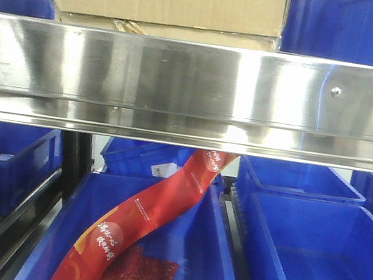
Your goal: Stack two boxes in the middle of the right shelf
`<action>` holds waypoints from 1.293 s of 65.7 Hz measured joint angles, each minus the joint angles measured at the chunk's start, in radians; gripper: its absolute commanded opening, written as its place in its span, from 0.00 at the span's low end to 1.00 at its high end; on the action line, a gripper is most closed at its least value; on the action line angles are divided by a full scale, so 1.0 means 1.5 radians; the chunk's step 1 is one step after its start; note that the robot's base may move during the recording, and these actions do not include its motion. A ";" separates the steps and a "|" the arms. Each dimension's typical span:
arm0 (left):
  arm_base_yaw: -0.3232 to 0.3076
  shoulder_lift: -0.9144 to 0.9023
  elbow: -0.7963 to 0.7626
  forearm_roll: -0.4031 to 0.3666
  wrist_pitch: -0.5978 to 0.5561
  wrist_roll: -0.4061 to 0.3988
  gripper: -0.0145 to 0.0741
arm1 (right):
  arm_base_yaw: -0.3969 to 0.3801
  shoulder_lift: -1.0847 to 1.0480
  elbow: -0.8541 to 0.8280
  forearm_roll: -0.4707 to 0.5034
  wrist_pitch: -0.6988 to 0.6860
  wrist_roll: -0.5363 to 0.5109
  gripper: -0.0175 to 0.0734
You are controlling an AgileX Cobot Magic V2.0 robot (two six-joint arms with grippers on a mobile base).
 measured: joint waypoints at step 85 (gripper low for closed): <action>0.107 -0.133 0.236 -0.030 -0.115 0.142 0.05 | -0.003 -0.081 0.043 0.006 0.026 0.010 0.01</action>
